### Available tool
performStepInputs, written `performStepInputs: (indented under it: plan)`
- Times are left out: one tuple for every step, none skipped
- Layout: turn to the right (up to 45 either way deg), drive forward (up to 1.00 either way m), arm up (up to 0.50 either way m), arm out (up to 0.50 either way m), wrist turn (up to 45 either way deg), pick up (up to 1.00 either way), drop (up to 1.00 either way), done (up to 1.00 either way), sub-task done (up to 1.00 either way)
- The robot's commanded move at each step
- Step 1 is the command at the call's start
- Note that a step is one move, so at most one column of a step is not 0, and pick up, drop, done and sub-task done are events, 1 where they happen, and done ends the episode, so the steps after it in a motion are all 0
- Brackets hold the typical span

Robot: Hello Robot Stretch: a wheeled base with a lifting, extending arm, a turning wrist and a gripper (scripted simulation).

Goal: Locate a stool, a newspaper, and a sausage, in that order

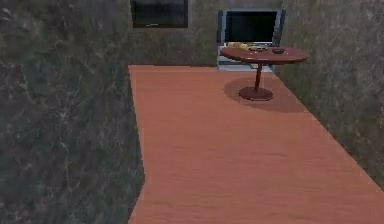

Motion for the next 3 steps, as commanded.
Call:
performStepInputs:
  plan:
    - [3.0,0.0,0.0,0.0,0.0,0.0,0.0,0.0,0.0]
    - [0.0,1.0,0.0,0.0,0.0,0.0,0.0,0.0,0.0]
    - [3.0,0.0,0.0,0.0,0.0,0.0,0.0,0.0,0.0]
